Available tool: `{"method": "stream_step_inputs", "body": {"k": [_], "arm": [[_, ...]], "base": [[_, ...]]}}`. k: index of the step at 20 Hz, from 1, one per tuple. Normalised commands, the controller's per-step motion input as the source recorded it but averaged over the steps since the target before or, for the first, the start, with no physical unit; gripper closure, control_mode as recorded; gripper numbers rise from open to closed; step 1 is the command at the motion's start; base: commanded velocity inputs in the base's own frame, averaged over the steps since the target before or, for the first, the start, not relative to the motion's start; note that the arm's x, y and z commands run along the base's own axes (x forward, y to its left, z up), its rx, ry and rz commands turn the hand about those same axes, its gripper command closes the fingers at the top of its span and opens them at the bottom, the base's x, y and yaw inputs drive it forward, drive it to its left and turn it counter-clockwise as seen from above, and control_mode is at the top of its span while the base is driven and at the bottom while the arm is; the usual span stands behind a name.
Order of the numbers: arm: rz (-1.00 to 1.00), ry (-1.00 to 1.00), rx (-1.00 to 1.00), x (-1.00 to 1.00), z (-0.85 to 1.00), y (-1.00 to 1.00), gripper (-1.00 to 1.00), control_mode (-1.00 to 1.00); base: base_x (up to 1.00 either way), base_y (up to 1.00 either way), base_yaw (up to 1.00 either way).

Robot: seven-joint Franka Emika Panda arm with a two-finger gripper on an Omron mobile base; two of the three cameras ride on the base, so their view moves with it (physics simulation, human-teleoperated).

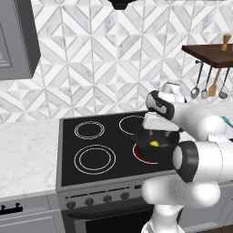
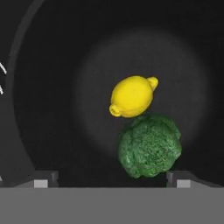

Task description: Put the broccoli and lemon in the pot. Retrieve the spatula and lightly stir the vegetables in the pot.

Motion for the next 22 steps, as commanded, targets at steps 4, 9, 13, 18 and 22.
{"method": "stream_step_inputs", "body": {"k": [4,9,13,18,22], "arm": [[0.00,-0.27,-0.02,-0.88,0.32,0.37,-1.00,-1.00],[0.02,-0.32,-0.09,-0.50,0.44,0.32,-1.00,-1.00],[0.00,-0.28,-0.09,-0.27,0.21,0.14,-1.00,-1.00],[0.00,-0.20,-0.03,-0.08,0.37,0.10,-1.00,-1.00],[0.00,-0.13,-0.02,0.00,0.31,0.06,-1.00,-1.00]], "base": [[0.00,0.00,0.00],[0.00,0.00,0.00],[0.00,0.00,0.00],[0.00,0.00,0.00],[0.00,0.00,0.00]]}}
